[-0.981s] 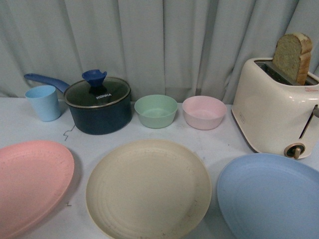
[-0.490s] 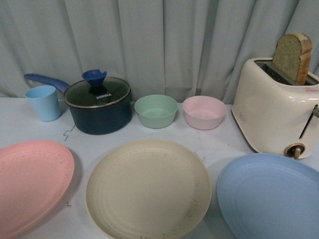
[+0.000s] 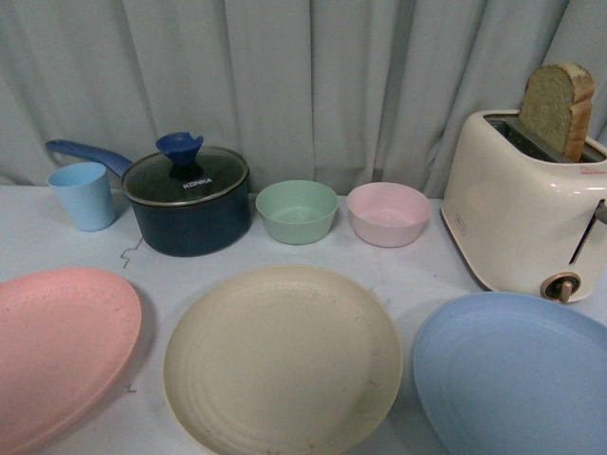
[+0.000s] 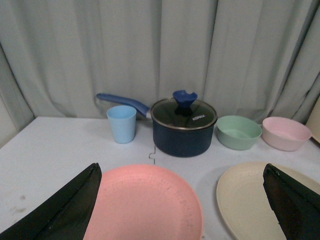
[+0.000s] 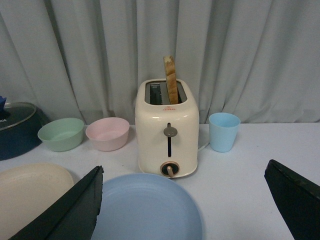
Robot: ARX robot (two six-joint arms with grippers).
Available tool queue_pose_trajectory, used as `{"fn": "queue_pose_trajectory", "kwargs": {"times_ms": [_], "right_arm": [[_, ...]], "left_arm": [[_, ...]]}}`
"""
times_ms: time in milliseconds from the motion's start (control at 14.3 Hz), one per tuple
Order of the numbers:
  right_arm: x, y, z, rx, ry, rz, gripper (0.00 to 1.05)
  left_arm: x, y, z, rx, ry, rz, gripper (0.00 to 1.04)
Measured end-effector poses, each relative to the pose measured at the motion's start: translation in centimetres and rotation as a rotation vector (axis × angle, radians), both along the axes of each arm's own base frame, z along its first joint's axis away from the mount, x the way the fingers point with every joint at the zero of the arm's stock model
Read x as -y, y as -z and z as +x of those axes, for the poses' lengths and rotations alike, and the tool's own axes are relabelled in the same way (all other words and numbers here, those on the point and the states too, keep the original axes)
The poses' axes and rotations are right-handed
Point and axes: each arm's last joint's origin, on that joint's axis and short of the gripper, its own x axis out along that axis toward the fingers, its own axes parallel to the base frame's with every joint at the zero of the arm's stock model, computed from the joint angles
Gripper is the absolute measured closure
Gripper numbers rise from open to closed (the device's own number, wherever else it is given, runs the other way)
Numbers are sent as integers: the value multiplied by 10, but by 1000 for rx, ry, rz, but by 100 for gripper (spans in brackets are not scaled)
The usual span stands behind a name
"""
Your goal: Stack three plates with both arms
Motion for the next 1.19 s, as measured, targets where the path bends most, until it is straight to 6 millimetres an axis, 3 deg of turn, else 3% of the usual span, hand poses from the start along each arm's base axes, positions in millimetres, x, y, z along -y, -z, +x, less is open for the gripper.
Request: {"fn": "queue_pose_trajectory", "kwargs": {"times_ms": [140,280,420,630,770,981,1191], "right_arm": [[0,0,0,1,-1,-1,6],[0,0,0,-1,0,0,6],[0,0,0,0,0,0,6],[0,0,0,0,0,0,6],[0,0,0,0,0,0,6],[0,0,0,0,0,0,6],[0,0,0,0,0,0,6]], "left_arm": [[-4,-7,6,-402,-78,-89,7],[-8,-30,27,-379,-69,-122,7],[-15,-44,64,-336,-20,-118,7],[-45,-21,133,-413,-24,-51,7],[-80,6,177,-521,-81,15,7],[-108,53,192,-695,-96,52,7],[-114,72,195,-697,-90,77,7]]}}
